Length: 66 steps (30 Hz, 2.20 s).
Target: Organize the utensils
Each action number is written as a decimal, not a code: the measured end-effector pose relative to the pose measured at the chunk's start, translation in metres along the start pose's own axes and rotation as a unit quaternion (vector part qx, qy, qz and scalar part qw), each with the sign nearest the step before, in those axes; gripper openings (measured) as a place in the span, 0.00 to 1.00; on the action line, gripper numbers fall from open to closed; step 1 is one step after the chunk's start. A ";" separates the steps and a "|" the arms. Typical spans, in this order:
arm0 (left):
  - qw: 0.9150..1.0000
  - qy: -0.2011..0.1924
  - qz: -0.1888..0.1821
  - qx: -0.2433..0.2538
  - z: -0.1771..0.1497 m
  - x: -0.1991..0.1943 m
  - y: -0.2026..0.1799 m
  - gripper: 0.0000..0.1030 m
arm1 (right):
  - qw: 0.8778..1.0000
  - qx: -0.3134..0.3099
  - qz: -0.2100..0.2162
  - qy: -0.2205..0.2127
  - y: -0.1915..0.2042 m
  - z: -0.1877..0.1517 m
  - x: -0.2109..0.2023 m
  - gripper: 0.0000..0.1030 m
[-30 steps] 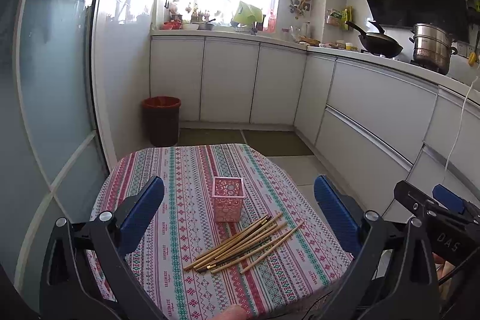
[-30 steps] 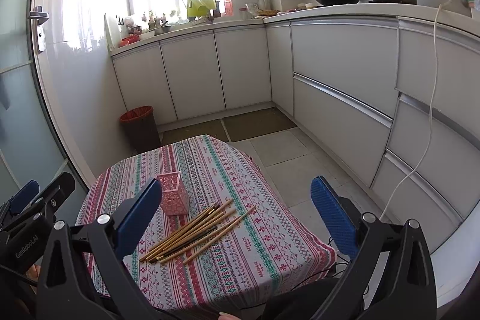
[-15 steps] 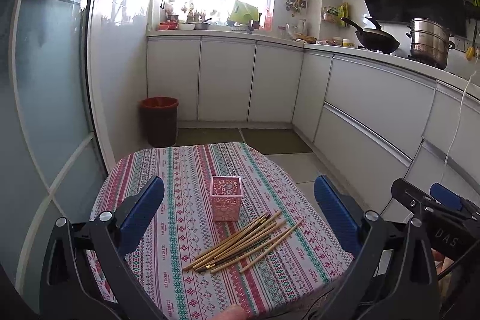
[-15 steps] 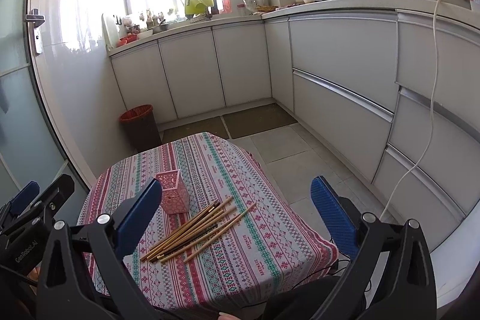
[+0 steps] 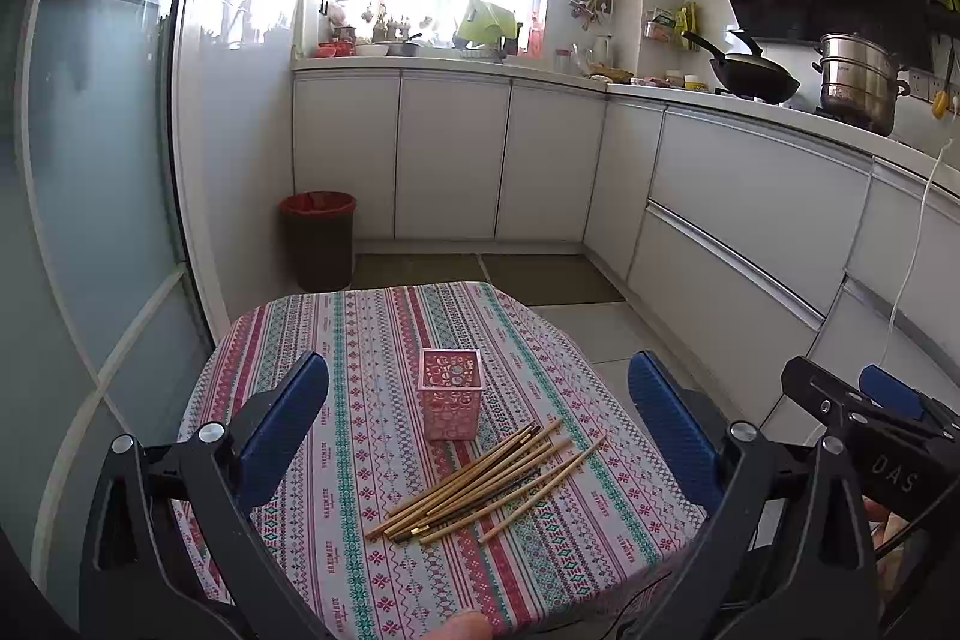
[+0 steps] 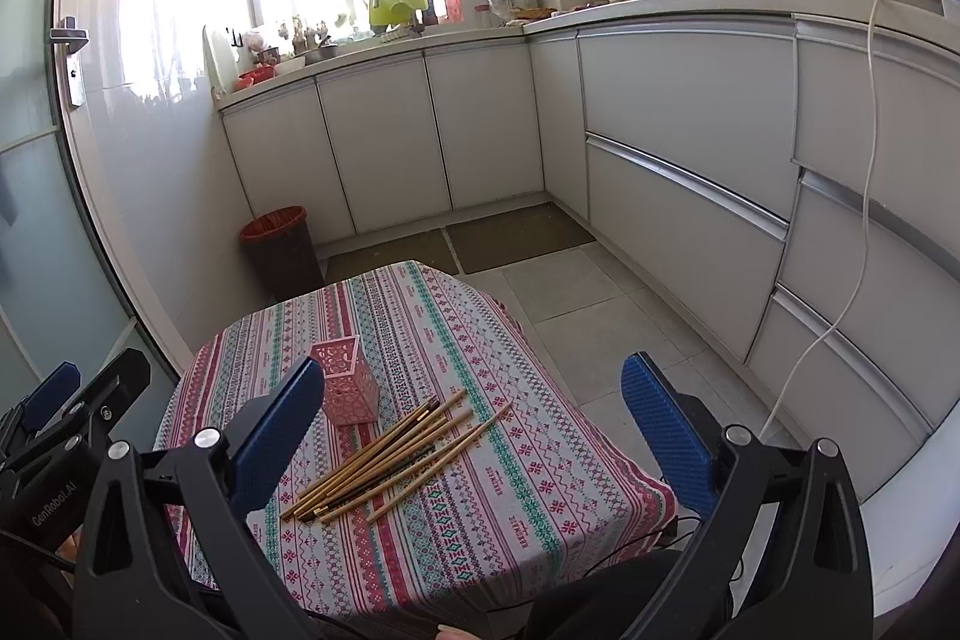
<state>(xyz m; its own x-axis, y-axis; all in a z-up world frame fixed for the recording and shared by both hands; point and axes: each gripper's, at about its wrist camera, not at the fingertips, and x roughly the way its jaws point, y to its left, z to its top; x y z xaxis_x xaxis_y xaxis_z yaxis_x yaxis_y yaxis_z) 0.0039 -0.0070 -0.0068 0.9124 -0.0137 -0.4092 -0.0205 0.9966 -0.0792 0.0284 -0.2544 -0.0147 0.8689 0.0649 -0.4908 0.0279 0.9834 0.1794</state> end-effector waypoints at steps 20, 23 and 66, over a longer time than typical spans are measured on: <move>1.000 0.001 0.001 0.000 0.000 0.000 0.000 0.93 | 1.000 0.001 0.001 0.006 -0.002 -0.003 0.003 0.94; 1.000 0.002 0.000 -0.001 0.000 0.000 0.000 0.93 | 1.000 0.002 0.001 0.007 -0.002 -0.004 0.004 0.94; 0.830 0.476 -0.159 0.242 -0.124 0.391 -0.172 0.47 | 0.905 0.358 0.127 0.189 -0.191 -0.085 0.208 0.94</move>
<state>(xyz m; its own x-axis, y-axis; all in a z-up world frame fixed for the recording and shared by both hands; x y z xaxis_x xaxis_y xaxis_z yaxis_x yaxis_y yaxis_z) 0.3130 -0.1942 -0.2659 0.0992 -0.1101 -0.9890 0.5364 0.8430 -0.0401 0.1617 -0.4141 -0.2232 0.6651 0.4592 -0.5889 0.2828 0.5750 0.7677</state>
